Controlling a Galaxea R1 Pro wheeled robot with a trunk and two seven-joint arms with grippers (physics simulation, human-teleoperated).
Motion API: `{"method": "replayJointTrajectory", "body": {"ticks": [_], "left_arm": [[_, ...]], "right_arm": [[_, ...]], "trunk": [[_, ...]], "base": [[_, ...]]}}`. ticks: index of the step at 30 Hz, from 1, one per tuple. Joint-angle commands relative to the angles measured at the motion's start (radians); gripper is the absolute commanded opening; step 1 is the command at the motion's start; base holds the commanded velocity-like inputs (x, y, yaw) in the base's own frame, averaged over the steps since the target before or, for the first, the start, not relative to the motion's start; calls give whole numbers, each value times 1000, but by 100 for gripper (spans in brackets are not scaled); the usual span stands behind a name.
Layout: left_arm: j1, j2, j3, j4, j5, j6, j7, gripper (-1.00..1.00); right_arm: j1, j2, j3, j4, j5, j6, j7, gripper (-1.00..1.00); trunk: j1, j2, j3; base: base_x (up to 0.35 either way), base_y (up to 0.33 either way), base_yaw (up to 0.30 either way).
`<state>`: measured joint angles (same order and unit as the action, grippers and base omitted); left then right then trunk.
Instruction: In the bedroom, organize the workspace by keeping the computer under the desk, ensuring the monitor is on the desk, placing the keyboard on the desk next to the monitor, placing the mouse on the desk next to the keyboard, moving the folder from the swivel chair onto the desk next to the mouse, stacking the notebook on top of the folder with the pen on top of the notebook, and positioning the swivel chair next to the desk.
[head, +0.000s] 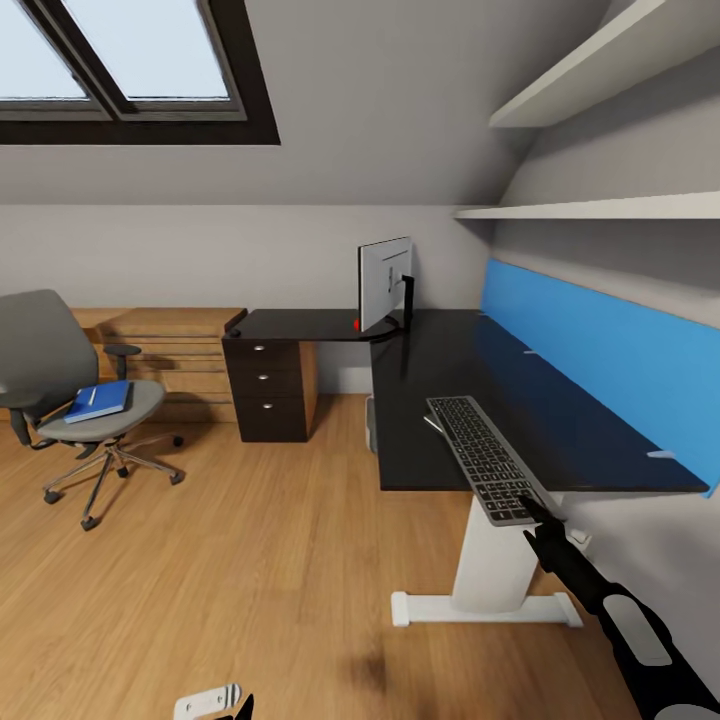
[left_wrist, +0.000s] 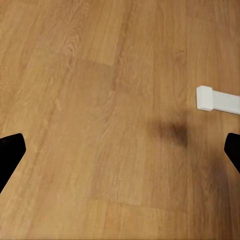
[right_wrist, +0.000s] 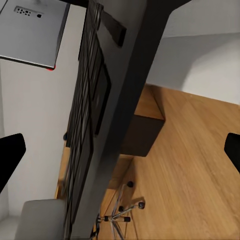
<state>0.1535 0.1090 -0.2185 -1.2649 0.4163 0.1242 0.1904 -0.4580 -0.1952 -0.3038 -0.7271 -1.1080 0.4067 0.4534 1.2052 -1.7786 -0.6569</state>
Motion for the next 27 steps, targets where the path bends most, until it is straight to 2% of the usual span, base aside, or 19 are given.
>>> {"method": "replayJointTrajectory", "body": {"ticks": [1,9,12,13,17,27], "left_arm": [[0,1,-3,-2,9,3,8,100],[0,1,-3,-2,9,3,7,100],[0,1,-4,-2,8,3,7,100],[0,1,-4,-2,8,3,7,100],[0,1,-5,-2,8,3,7,100],[0,0,-5,-2,9,3,10,100]], "right_arm": [[-1,0,-3,0,-7,9,1,100],[-1,0,-3,0,-6,9,1,100],[-1,0,-3,-1,-6,9,-20,100],[-1,0,-3,-1,-6,9,-26,-100],[-1,0,-3,-1,-6,9,-51,-100],[-1,0,-3,-1,-6,8,-55,-100]], "trunk": [[0,0,-1],[0,0,-1],[0,0,-1],[0,0,-1],[0,0,-1],[0,0,-1]], "base": [[0,55,0],[0,17,0],[0,1,0],[0,0,0],[0,0,0],[0,0,0]]}}
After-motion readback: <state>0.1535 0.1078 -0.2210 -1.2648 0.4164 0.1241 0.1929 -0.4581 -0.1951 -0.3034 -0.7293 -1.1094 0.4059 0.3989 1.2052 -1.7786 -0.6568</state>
